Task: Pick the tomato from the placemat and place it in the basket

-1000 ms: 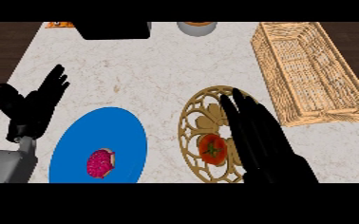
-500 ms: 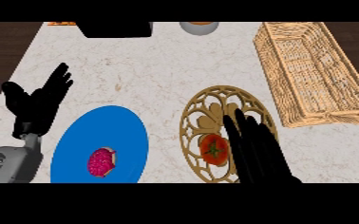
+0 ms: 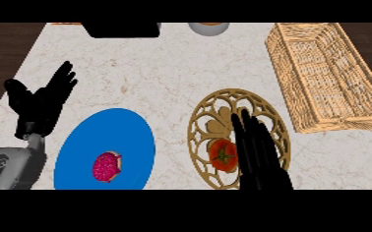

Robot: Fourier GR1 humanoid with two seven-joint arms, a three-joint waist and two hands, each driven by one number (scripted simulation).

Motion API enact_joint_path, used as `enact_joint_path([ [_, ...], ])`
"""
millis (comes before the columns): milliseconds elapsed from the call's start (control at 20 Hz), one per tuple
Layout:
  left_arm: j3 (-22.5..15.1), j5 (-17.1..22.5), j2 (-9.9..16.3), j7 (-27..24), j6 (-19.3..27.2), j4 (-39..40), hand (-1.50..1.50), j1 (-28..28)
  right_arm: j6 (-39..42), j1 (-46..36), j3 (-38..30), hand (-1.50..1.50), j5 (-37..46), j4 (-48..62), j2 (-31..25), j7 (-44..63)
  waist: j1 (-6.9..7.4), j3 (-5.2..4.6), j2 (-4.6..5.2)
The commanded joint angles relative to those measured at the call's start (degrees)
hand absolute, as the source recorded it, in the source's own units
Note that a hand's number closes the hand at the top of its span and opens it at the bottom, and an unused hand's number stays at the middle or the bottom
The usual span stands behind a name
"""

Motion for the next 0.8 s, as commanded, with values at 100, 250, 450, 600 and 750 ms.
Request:
enact_joint_path([
  [100,0.77,-2.02,-1.98,-2.32,-1.02,-2.56,0.0,4.03,-4.51,-0.9,-8.14,-1.5,-5.04,9.5,-0.2,-5.42,0.39,-0.04,0.04],
  [250,2.44,-1.07,-0.97,1.42,-2.48,-1.18,0.0,0.16,-10.36,1.89,-5.5,-1.5,-3.39,17.74,1.59,-6.76,0.21,-0.03,0.06],
  [450,2.79,-3.15,-2.76,5.89,-1.1,-3.01,0.0,-2.37,-5.47,0.9,-7.53,-1.5,-4.67,16.43,2.17,-6.24,0.05,-0.05,0.0],
  [600,4.81,-4.17,-3.02,1.95,-3.8,-0.25,0.0,-1.18,-4.74,0.78,-9.5,-1.5,-5.66,17.99,1.68,-7.82,0.05,-0.06,0.01],
  [750,5.75,-5.54,-3.36,3.52,-3.92,-3.9,0.0,1.35,-3.21,0.17,-7.63,-1.5,-2.33,16.34,4.48,-5.64,0.11,-0.06,-0.03],
])
